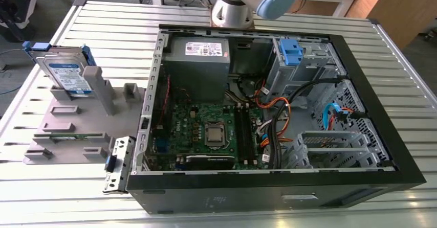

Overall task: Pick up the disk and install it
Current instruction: 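Reach for the disk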

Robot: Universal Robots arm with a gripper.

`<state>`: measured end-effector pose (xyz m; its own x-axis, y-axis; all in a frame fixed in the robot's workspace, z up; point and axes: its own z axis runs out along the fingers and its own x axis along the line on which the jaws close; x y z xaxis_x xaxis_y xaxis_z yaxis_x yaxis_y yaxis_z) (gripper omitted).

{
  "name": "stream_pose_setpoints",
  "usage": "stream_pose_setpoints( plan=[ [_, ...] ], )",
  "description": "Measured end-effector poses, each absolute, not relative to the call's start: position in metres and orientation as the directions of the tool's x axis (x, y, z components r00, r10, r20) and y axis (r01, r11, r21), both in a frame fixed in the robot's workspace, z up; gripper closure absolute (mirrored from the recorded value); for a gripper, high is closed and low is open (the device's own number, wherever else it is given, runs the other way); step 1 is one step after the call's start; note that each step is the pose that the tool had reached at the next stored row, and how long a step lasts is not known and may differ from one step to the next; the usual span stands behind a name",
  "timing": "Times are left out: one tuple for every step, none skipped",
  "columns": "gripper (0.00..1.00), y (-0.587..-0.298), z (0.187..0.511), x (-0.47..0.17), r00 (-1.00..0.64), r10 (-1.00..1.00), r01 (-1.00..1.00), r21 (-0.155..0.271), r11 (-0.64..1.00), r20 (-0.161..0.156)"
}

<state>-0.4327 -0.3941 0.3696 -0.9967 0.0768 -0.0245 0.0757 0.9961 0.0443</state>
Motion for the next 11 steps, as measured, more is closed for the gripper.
stream_pose_setpoints(
  plan=[
    [0.89,-0.394,0.369,-0.434,-0.997,0.077,0.076,0.044,0.996,-0.024],
    [0.89,-0.394,0.369,-0.435,-0.997,0.077,0.076,0.044,0.996,-0.024],
    [0.89,-0.394,0.369,-0.436,-0.997,0.077,0.076,0.044,0.996,-0.024],
    [0.89,-0.394,0.369,-0.438,-0.997,0.077,0.076,0.044,0.996,-0.024],
    [0.89,-0.394,0.369,-0.439,-0.997,0.077,0.076,0.044,0.996,-0.024],
    [0.89,-0.394,0.369,-0.441,-0.997,0.077,0.076,0.044,0.996,-0.024],
    [0.89,-0.393,0.369,-0.442,-0.997,0.077,0.076,0.044,0.996,-0.024],
    [0.89,-0.393,0.369,-0.443,-0.997,0.077,0.076,0.044,0.996,-0.024],
    [0.89,-0.393,0.369,-0.445,-0.997,0.077,0.076,0.044,0.996,-0.025],
    [0.89,-0.393,0.369,-0.446,-0.997,0.077,0.076,0.044,0.996,-0.024],
    [0.89,-0.393,0.368,-0.447,-0.997,0.077,0.076,0.044,0.996,-0.024]
  ],
)
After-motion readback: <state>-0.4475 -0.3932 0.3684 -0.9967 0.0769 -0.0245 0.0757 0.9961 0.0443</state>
